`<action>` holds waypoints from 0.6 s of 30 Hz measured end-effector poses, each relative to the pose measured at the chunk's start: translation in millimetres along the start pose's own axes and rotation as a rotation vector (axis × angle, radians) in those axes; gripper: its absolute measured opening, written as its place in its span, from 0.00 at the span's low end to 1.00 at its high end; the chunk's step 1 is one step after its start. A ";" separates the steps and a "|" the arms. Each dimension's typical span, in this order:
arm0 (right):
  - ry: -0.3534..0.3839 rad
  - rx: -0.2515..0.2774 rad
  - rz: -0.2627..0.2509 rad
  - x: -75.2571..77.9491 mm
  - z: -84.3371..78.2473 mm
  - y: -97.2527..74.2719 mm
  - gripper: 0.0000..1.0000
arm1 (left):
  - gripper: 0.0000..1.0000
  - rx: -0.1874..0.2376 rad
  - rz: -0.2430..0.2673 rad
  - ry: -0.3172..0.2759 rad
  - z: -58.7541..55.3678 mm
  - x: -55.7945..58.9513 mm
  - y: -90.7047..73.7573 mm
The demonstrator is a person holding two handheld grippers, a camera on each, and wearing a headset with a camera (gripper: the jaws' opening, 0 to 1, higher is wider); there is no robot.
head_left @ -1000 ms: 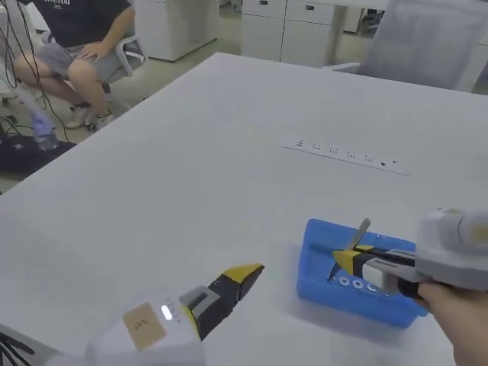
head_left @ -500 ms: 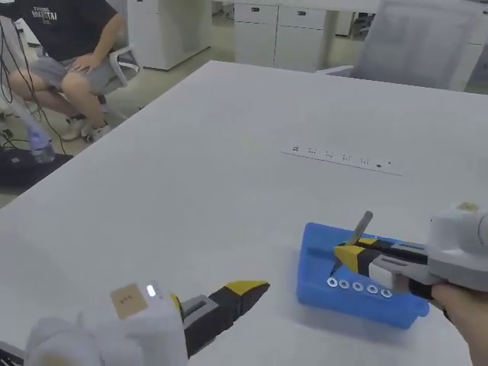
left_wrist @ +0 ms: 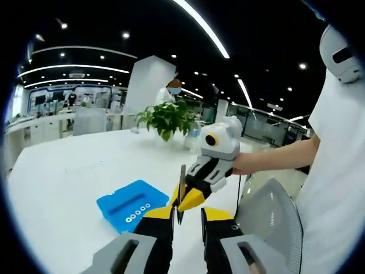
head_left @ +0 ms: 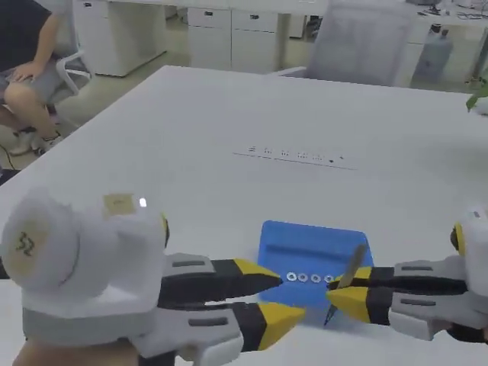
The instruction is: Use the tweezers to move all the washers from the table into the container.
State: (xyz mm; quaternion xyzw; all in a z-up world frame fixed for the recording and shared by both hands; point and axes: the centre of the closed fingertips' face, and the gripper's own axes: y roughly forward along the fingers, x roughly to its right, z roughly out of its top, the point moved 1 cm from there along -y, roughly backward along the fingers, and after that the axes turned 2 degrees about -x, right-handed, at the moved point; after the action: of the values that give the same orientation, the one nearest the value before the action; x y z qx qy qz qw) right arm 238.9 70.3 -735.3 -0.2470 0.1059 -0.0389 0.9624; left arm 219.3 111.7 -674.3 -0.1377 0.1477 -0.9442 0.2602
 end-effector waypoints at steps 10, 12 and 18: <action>-0.099 -0.134 0.109 -36.3 -24.4 -0.5 0.03 | 0.08 -0.063 -0.188 0.109 11.1 28.2 29.5; -0.121 -0.152 0.110 -38.4 -26.1 -0.8 0.03 | 0.08 -0.114 -0.197 0.151 5.1 29.0 34.5; -0.176 -0.206 0.088 -35.0 -31.5 -2.5 0.03 | 0.00 -0.185 -0.222 0.233 -3.2 31.7 48.1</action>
State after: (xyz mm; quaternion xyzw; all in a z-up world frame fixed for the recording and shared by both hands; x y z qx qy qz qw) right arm 197.8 57.8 -754.6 -0.3419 0.0353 0.0361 0.9384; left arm 213.6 56.0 -688.4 -0.0661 0.2469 -0.9591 0.1215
